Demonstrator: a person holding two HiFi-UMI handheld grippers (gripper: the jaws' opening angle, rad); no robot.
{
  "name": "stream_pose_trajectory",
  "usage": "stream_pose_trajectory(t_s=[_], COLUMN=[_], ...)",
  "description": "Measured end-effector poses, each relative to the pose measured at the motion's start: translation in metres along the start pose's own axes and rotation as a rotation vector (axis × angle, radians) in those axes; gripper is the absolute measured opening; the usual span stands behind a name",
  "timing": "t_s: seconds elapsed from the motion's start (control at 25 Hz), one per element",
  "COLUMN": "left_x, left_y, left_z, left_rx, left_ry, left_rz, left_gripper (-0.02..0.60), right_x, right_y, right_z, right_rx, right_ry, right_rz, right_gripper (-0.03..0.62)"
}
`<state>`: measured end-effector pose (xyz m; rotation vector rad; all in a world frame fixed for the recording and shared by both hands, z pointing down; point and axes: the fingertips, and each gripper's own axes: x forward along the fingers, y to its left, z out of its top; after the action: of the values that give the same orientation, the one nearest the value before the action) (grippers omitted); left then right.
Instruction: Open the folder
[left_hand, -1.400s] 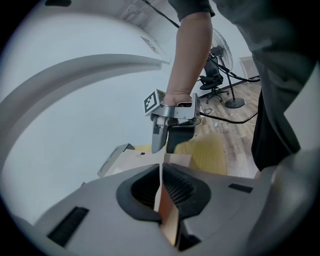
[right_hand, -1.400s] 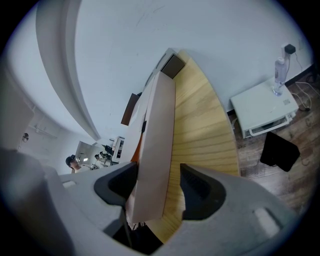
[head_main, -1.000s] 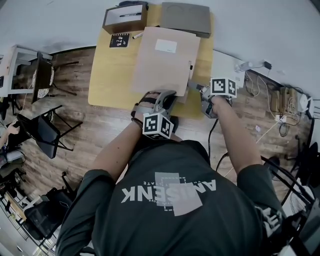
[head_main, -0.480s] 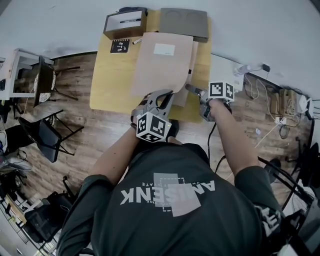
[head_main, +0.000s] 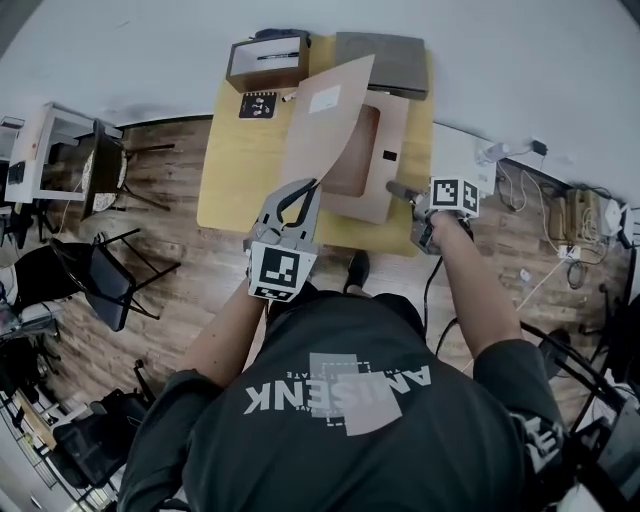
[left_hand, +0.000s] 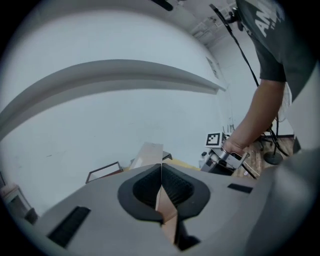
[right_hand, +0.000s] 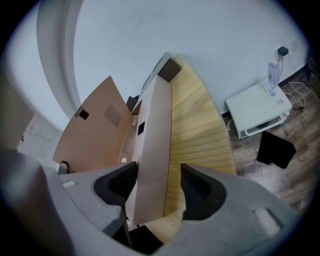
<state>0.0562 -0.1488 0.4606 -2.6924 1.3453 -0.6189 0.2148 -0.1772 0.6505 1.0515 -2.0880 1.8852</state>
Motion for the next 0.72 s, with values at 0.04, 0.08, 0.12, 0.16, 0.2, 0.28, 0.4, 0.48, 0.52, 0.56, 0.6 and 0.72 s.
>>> stream_pose_trajectory(t_s=[0.04,0.08,0.12,0.16,0.2,0.28,0.4,0.48,0.52,0.56,0.6,0.72], left_x=[-0.006,-0.012,-0.017,-0.023,-0.028,-0.039,-0.055,-0.063,-0.066,-0.069,-0.073,-0.085], left_y=[0.011,0.024,0.036,0.047,0.057,0.076,0.111,0.133,0.144,0.154,0.164,0.19], left_z=[0.0,-0.001,-0.002,-0.004,-0.005,-0.01,-0.027,-0.038,-0.044,-0.052,-0.06,-0.088], left_rx=[-0.034,-0.059,-0.073,-0.078,-0.079,-0.091,-0.146,-0.19,-0.206,-0.219,-0.23,-0.243], left_ry=[-0.009,-0.015,-0.018,-0.02,-0.021,-0.017,0.015,0.025,0.034,0.045,0.06,0.115], left_rz=[0.025,0.053,0.08,0.103,0.124,0.16,0.222,0.261,0.277,0.292,0.306,0.334], left_gripper=[0.003,0.003,0.003,0.003,0.003,0.003,0.003,0.003,0.005,0.005,0.005,0.012], right_x=[0.0,0.0,0.001,0.002,0.003,0.002,0.002,0.002,0.002,0.002,0.002,0.002], right_y=[0.002,0.003,0.002,0.001,0.0,-0.001,-0.001,-0.001,-0.002,-0.002,-0.001,0.001], right_z=[-0.001,-0.002,-0.001,0.0,0.0,0.0,-0.002,-0.001,-0.001,-0.001,-0.001,-0.003], right_rx=[0.0,0.0,-0.001,-0.002,-0.004,-0.004,0.012,0.021,0.022,0.02,0.016,0.004], right_ry=[0.001,0.002,0.001,-0.002,-0.003,-0.005,-0.011,-0.018,-0.02,-0.02,-0.019,-0.026], right_rz=[-0.003,-0.006,-0.01,-0.013,-0.018,-0.027,-0.04,-0.046,-0.051,-0.057,-0.064,-0.091], right_gripper=[0.27,0.269,0.269,0.268,0.27,0.279,0.282,0.282,0.282,0.282,0.284,0.285])
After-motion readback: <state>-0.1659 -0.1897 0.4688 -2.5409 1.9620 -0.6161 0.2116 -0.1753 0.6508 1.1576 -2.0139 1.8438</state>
